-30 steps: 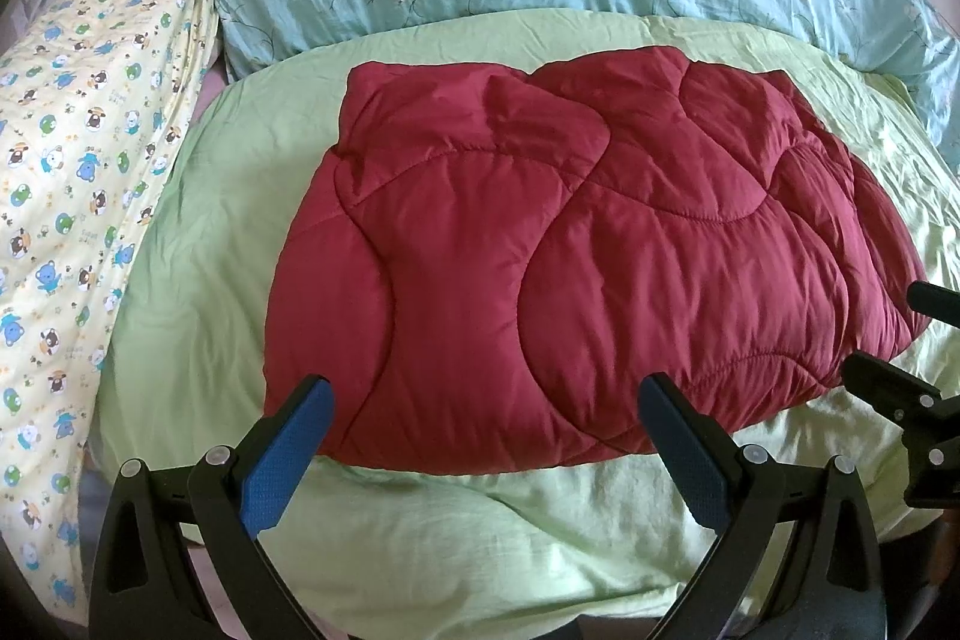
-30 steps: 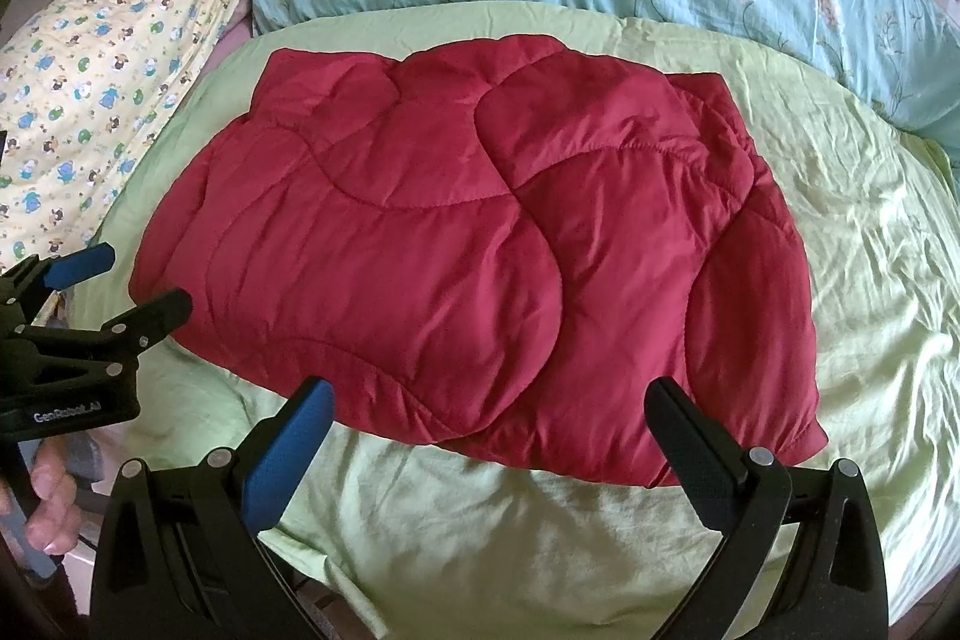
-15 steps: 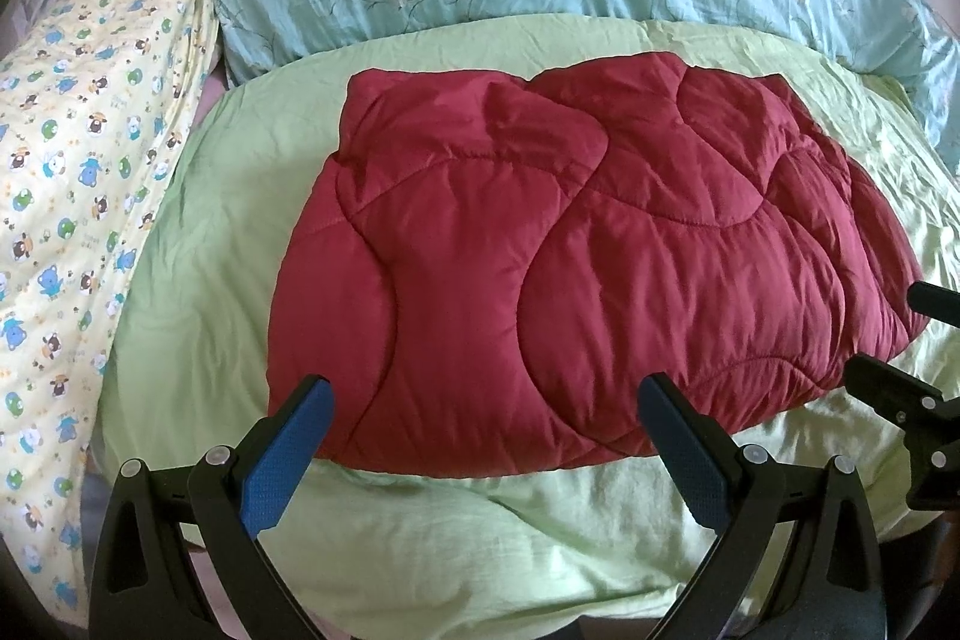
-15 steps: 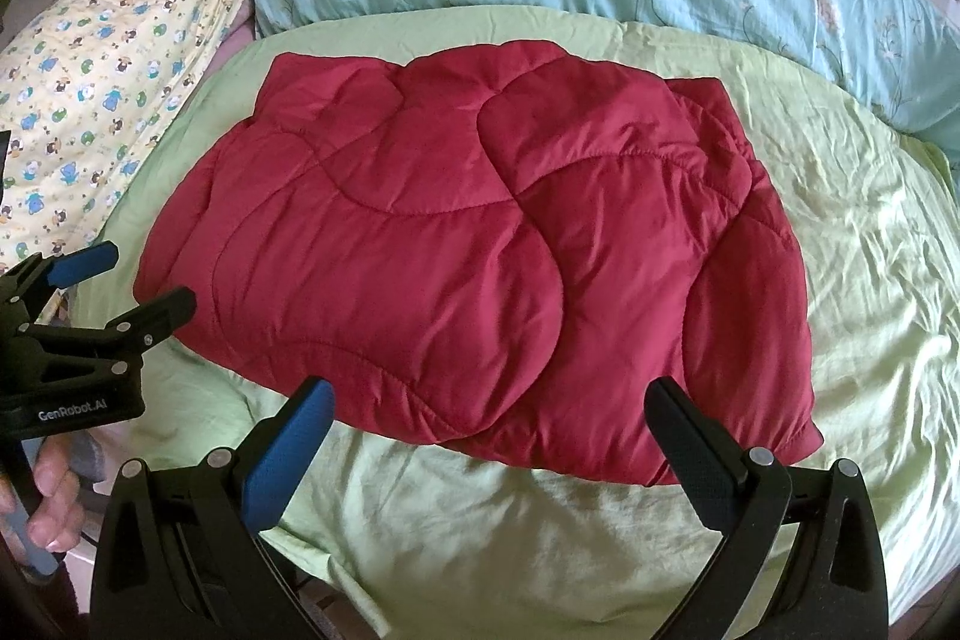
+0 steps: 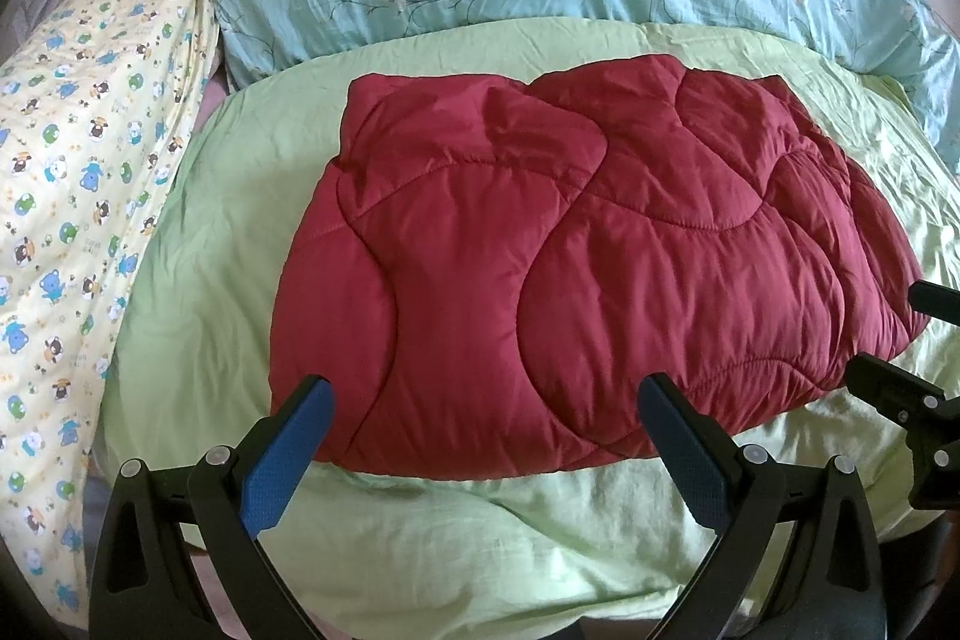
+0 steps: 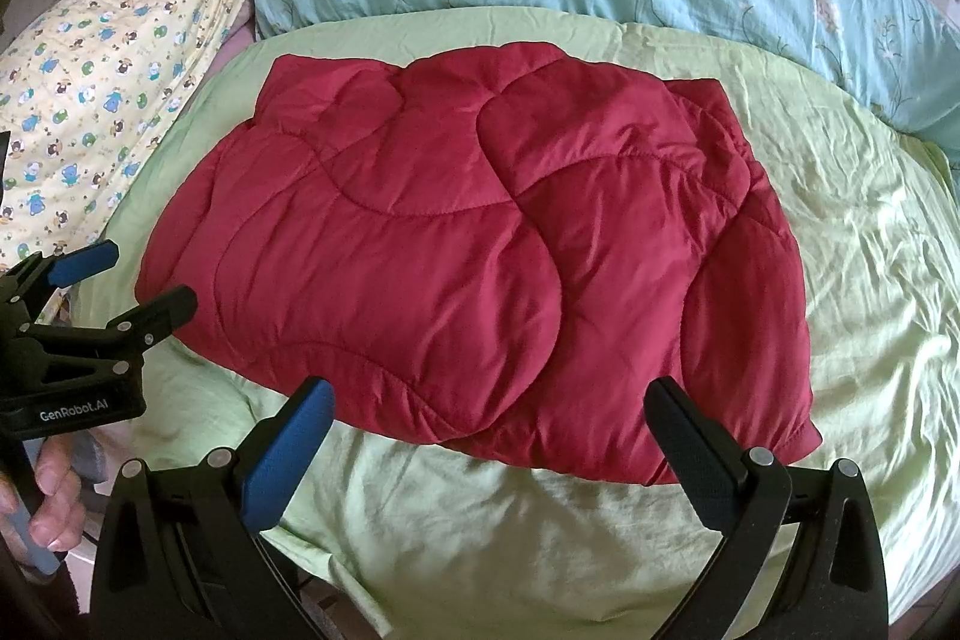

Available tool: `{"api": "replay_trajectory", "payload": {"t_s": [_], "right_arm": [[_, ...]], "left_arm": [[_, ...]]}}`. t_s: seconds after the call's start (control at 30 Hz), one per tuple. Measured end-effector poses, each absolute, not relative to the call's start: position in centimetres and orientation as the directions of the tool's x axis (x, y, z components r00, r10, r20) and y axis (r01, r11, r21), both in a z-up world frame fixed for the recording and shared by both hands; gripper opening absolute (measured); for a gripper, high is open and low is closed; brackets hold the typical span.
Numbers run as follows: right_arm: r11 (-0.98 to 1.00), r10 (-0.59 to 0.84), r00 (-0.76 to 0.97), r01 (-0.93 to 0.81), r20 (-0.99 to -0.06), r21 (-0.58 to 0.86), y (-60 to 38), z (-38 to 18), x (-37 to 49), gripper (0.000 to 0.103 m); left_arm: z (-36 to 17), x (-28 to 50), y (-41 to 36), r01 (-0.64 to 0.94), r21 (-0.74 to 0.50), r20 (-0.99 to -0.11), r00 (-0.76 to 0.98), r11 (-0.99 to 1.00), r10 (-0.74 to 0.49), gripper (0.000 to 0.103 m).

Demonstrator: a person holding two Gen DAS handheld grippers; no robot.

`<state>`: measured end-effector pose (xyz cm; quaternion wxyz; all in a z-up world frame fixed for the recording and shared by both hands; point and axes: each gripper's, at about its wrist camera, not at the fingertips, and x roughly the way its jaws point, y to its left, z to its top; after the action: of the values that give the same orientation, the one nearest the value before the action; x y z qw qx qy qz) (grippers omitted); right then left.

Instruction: Fold large clothes

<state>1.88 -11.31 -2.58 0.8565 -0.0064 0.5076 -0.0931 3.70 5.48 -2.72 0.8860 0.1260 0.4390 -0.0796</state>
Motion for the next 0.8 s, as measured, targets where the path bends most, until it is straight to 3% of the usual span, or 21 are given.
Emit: {"api": "replay_trajectory", "payload": {"t_s": [0.8], "right_arm": [[0.982, -0.167, 0.47, 0.153, -0.867, -0.107, -11.3, -2.39, 1.81, 0.103]], "left_arm": [[-2.56, 3.4, 5.43, 0.255, 0.158, -0.797, 0.604, 0.954, -0.029, 0.102]]}}
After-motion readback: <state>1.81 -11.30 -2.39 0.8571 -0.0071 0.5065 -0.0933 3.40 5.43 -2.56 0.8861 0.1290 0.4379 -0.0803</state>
